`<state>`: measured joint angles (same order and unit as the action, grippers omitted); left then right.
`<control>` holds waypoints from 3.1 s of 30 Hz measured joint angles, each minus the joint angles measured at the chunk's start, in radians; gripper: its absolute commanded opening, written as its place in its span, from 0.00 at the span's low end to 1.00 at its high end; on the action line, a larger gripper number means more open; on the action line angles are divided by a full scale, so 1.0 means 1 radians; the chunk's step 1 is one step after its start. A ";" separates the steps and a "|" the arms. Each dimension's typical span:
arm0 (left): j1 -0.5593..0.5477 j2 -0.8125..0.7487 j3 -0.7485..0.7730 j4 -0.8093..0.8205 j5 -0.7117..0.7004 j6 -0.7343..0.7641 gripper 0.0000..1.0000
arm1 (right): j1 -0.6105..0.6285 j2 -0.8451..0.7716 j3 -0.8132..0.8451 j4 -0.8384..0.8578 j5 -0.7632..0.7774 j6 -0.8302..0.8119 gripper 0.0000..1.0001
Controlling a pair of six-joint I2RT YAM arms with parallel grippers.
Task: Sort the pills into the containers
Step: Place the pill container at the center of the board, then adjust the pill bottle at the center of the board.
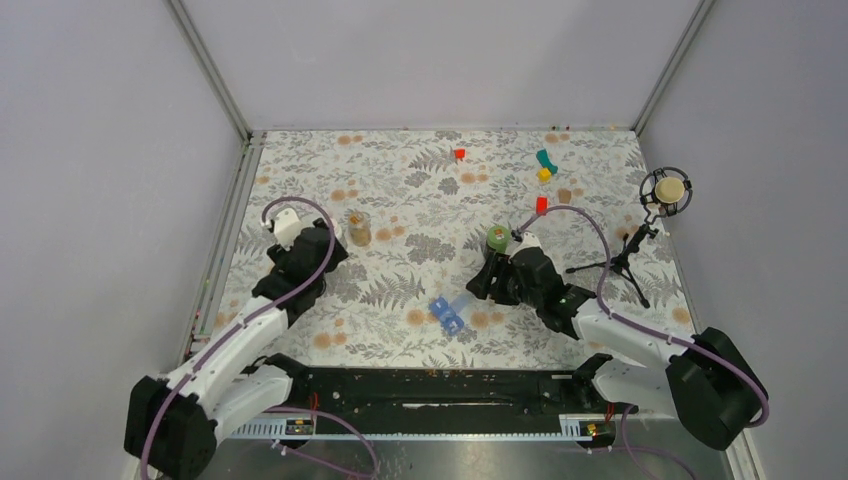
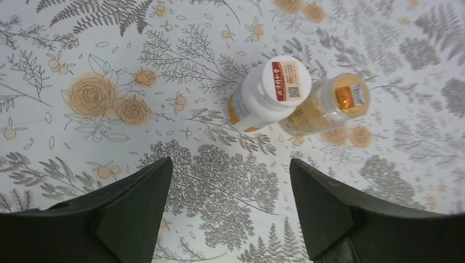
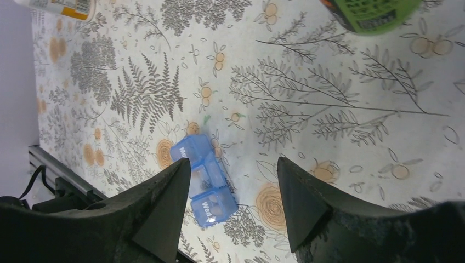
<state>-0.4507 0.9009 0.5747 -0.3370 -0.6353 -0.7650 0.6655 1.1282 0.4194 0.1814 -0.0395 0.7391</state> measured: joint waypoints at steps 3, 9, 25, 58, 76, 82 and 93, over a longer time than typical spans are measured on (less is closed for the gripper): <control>0.055 0.087 0.013 0.032 0.060 0.055 0.81 | 0.000 -0.043 0.000 -0.057 0.024 -0.002 0.70; 0.081 0.259 0.050 0.138 0.130 0.164 0.78 | 0.000 -0.139 0.000 -0.128 0.053 -0.016 0.71; 0.084 0.517 0.136 0.319 0.135 0.283 0.65 | 0.000 -0.177 0.000 -0.172 0.058 -0.034 0.71; 0.024 0.314 0.056 0.320 0.169 0.293 0.31 | 0.000 -0.198 0.005 -0.230 0.058 -0.054 0.72; -0.297 0.296 0.008 0.372 0.640 0.764 0.48 | 0.000 -0.192 0.010 -0.237 0.055 -0.055 0.72; -0.297 0.324 0.005 0.386 0.695 0.800 0.89 | 0.000 -0.192 0.010 -0.237 0.054 -0.055 0.75; -0.297 0.222 0.005 0.393 0.639 0.790 0.99 | 0.000 -0.199 0.014 -0.240 0.032 -0.106 0.79</control>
<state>-0.7479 1.1233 0.5800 0.0555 0.0032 0.0246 0.6655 0.9291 0.4339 -0.0582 -0.0071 0.6331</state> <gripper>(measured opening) 0.985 0.777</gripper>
